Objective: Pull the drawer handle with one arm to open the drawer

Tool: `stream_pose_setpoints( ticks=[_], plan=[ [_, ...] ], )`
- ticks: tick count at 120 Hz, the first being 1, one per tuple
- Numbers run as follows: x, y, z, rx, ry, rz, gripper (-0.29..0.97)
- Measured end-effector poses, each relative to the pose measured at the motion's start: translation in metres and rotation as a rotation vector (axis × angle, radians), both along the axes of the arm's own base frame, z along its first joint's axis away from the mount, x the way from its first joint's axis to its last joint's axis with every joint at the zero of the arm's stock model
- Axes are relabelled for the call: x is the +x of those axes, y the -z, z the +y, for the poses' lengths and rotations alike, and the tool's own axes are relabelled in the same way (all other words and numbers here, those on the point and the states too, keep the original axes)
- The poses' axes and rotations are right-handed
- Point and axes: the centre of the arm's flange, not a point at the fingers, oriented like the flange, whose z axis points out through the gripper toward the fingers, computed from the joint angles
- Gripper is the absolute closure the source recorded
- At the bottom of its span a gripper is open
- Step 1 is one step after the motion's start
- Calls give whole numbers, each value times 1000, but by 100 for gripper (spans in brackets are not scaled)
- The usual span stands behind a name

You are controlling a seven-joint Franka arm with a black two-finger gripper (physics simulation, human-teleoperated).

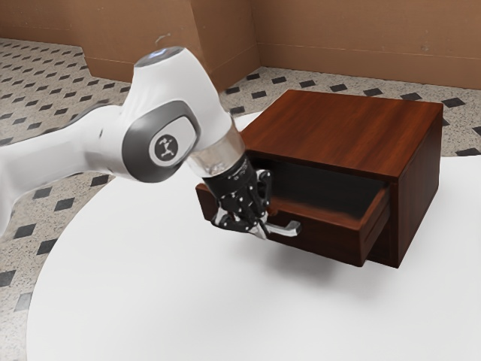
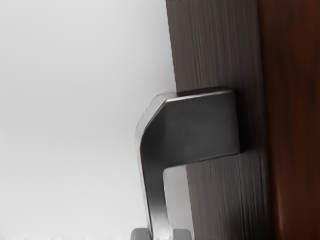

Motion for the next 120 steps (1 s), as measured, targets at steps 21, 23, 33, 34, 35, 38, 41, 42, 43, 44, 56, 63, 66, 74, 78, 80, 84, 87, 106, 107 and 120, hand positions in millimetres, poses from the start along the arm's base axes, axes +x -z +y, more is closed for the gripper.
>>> stream_pose_setpoints(
  ticks=[21,23,33,34,35,38,41,42,43,44,56,63,66,74,78,80,84,87,106,107,120],
  plan=[
    [-28,-3,5,-9,-19,-5,77],
    [-31,-2,5,-11,-20,-3,77],
    [-41,0,6,-16,-28,-3,77],
    [-42,0,7,-17,-31,-3,78],
    [-43,1,9,-17,-35,-3,78],
    [-47,0,19,-16,-53,-6,78],
    [-51,0,24,-17,-65,-9,78],
    [-52,0,24,-17,-66,-10,78],
    [-54,0,24,-17,-67,-11,78],
    [-55,0,24,-18,-67,-12,78],
    [-69,-3,25,-21,-74,-27,78],
    [-73,-4,25,-22,-77,-34,78],
    [-74,-4,25,-22,-79,-36,78],
    [-79,-5,26,-23,-82,-43,78],
    [-82,-5,26,-23,-83,-45,78],
    [-83,-5,26,-24,-84,-45,78],
    [-85,-4,27,-27,-87,-46,78],
    [-86,-4,27,-29,-88,-46,78],
    [-95,5,28,-37,-94,-34,78],
    [-95,5,28,-37,-94,-34,78],
    [-97,3,28,-39,-96,-39,78]
  ],
)
